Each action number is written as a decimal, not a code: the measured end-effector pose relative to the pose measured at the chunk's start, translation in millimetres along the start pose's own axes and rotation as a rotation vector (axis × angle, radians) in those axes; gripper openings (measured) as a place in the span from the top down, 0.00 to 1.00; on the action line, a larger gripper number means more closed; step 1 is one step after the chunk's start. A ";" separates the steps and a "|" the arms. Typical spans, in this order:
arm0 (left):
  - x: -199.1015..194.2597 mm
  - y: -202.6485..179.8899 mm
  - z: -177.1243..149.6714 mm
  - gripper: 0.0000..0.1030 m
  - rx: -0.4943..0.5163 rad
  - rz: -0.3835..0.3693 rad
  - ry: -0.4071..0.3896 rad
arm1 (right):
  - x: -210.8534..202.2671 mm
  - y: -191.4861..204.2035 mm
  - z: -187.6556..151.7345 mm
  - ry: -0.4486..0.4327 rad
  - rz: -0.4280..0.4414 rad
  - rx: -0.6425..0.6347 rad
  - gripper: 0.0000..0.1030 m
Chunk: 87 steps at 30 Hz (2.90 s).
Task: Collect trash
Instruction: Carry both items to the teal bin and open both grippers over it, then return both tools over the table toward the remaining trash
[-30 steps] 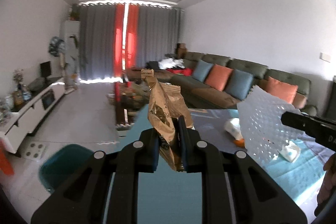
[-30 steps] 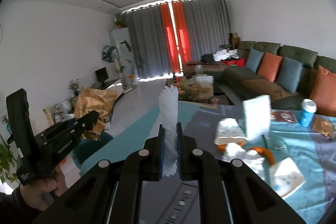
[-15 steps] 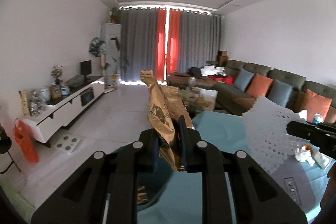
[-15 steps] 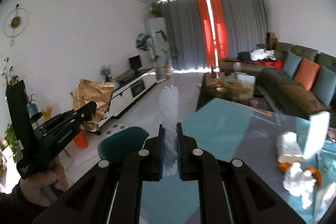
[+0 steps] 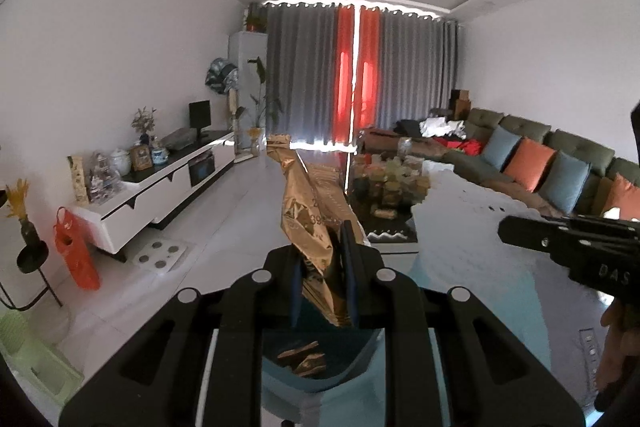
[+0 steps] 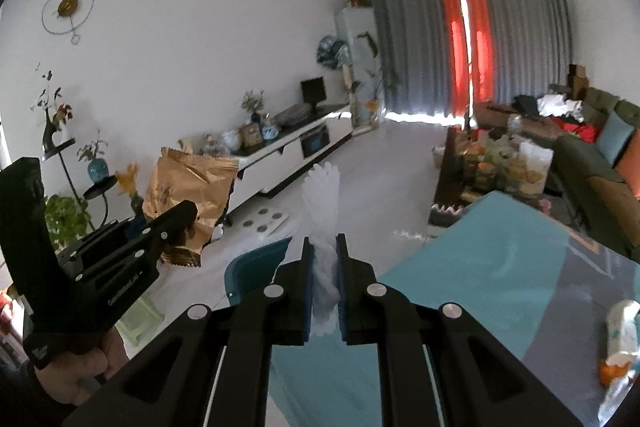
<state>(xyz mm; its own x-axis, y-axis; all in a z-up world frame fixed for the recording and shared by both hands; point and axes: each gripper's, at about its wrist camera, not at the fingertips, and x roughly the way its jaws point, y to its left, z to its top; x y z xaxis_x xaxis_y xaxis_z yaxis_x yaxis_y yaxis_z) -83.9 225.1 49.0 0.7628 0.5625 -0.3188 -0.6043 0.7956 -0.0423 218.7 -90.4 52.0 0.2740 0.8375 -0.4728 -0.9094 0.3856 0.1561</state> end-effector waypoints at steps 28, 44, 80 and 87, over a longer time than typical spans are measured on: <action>237.9 49.2 -115.7 0.72 -0.115 0.024 0.487 | 190.0 19.8 -1.8 0.387 -0.012 -0.088 0.86; 176.4 61.8 -73.6 0.05 -0.206 0.033 0.253 | 131.7 4.2 12.6 0.175 -0.037 0.009 0.30; 19.7 -262.5 -40.4 0.05 0.094 -0.444 -0.054 | -210.0 -132.3 -133.2 -0.223 -0.702 0.218 0.06; 27.5 -312.8 -53.1 0.05 0.159 -0.556 -0.003 | -243.4 -149.9 -162.0 -0.203 -0.798 0.275 0.06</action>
<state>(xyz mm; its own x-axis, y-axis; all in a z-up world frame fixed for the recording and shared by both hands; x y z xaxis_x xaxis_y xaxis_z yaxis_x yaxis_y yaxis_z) 113.9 -20.2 3.1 0.9567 0.0510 -0.2867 -0.0711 0.9957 -0.0601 237.6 -414.7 3.3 0.8720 0.3199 -0.3705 -0.3213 0.9451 0.0600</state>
